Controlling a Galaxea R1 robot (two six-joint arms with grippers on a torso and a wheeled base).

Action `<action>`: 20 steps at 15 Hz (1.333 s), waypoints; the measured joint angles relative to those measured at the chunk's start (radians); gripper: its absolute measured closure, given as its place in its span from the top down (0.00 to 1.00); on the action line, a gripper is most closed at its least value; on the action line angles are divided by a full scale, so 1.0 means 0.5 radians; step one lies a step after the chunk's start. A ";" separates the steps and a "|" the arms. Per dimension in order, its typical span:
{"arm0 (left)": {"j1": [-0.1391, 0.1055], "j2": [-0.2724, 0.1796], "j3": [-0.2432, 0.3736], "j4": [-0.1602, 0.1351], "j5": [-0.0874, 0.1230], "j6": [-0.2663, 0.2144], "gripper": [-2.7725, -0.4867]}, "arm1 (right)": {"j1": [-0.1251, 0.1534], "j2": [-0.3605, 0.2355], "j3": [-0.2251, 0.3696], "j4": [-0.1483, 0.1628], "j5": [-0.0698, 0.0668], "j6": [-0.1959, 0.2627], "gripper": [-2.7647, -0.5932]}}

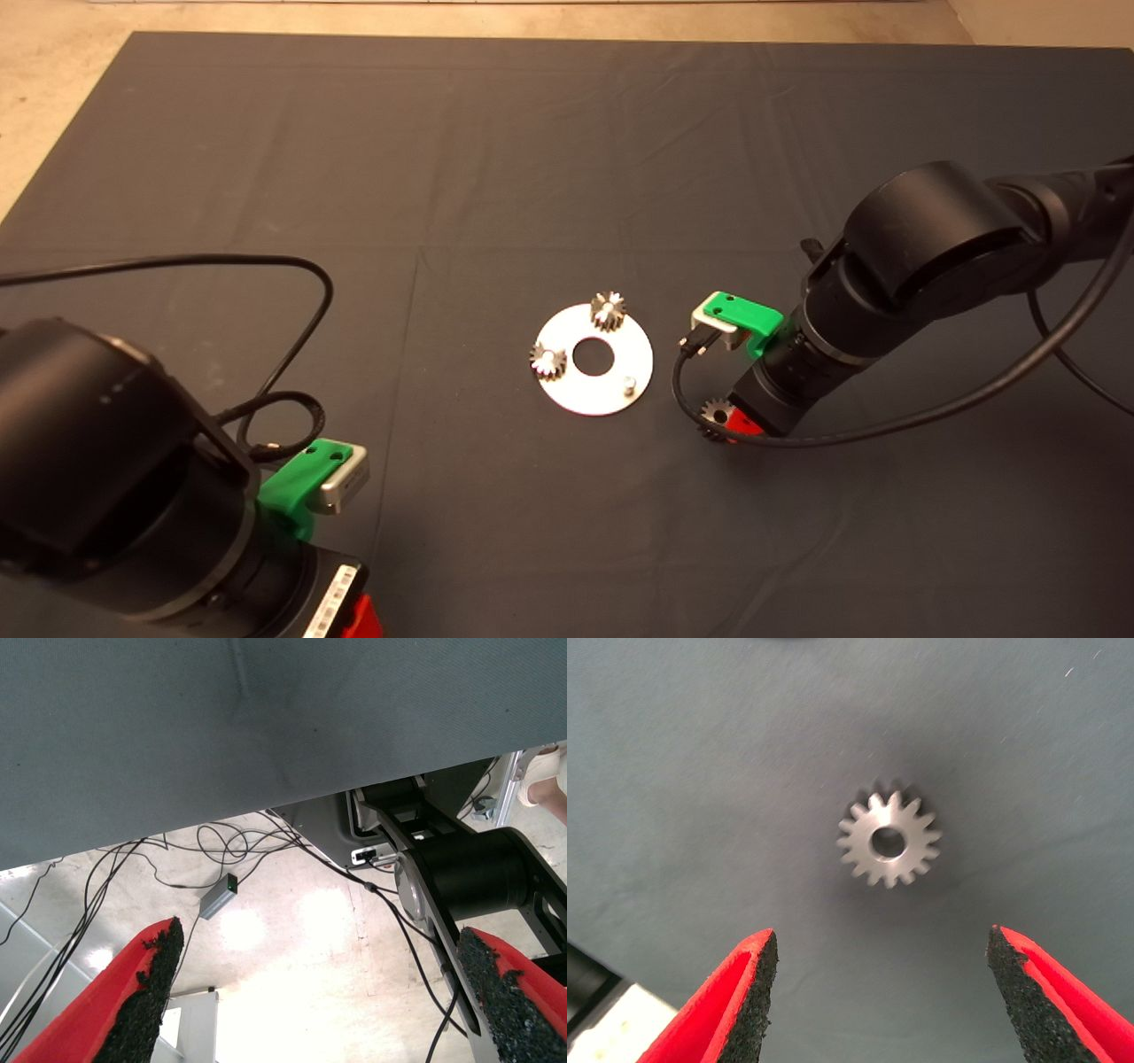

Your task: Install three planetary gears onto the carrier pins

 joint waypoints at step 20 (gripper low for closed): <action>0.000 -0.004 0.000 -0.003 0.001 0.037 0.75 | -0.121 -0.042 -0.018 -0.212 -0.001 -0.619 0.53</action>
